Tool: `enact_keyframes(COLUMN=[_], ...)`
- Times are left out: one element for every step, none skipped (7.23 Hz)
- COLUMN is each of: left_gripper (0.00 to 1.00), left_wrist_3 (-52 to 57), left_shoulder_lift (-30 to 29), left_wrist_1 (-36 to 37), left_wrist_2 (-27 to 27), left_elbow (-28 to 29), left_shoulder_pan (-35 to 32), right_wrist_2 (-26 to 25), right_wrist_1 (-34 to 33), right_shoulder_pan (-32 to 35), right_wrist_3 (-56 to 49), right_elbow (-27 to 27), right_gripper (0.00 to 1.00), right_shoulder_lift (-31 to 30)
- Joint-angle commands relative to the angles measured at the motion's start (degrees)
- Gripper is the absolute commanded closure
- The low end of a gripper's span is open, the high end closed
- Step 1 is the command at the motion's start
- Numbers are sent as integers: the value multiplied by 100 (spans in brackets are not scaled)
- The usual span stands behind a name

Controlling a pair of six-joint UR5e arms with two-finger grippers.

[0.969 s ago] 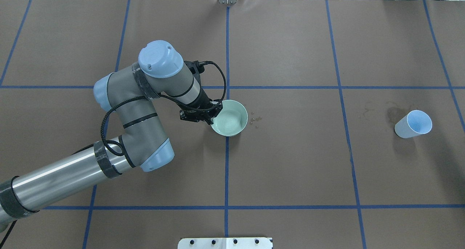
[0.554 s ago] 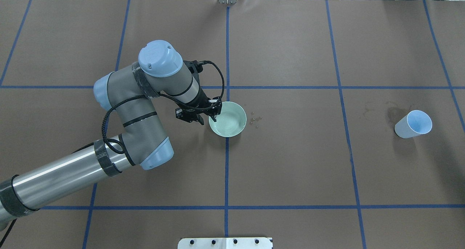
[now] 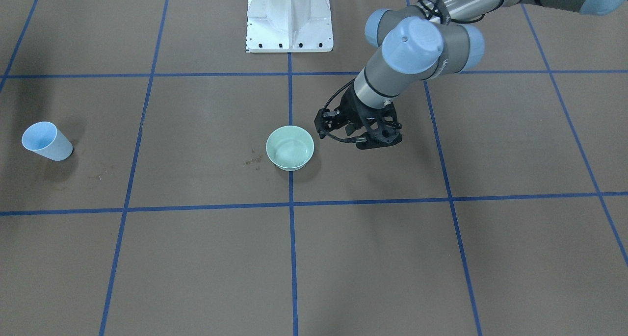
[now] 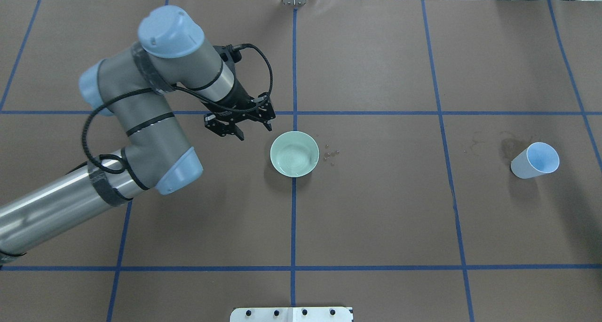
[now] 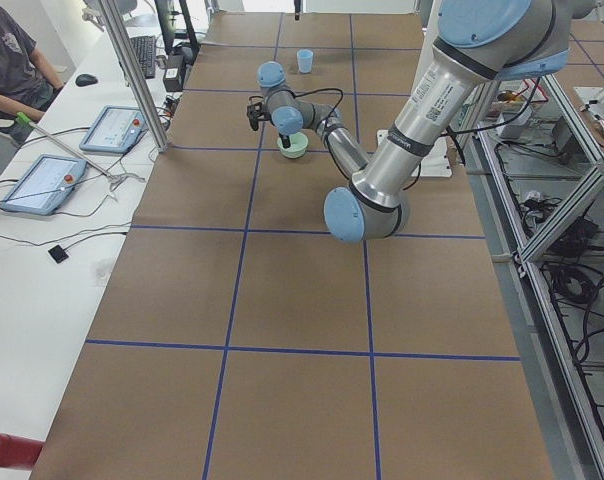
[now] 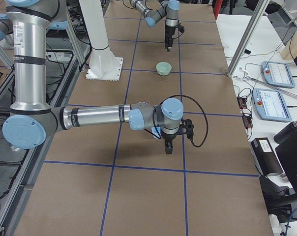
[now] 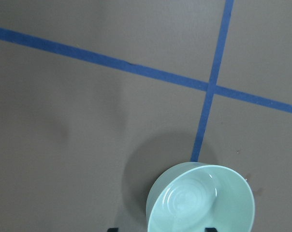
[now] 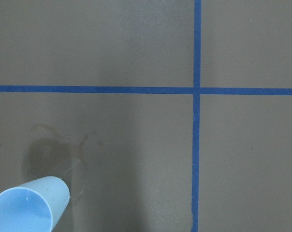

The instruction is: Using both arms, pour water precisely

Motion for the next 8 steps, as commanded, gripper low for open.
enact_keyframes(left_gripper=[26,26,26,26,26,26,26,24], left_wrist_3=[33,33,33,33,33,77,156,156], left_shoulder_lift=[748,751,751,759,768,768,803,812], left_wrist_1=[86,95,95,95,95,95,95,95], left_wrist_2=[-186,-187,-178,-178,-161,-126,-117,-117], left_elbow=[-759,-752,-761,-752,-726,-682,-690,-690], left_shoulder_pan=[-424,-425,-425,-425,-425,-425,-425,-425], right_wrist_2=[22,-13,-40,-266,-338,-504,-941,-1328], right_wrist_1=[1748,2374,3189,4085,4590,5134,5905,6522], right_shoulder_pan=[-794,-1025,-1158,-1377,-1596,-1642,-1756,-1983], right_wrist_3=[631,634,643,626,634,634,660,782], right_elbow=[-12,-12,-20,-99,-239,-501,-852,-1203], right_gripper=[1,1,1,1,1,1,1,1], right_shoulder_lift=[-446,-578,-910,-1139,-1159,-1229,-1230,-1195])
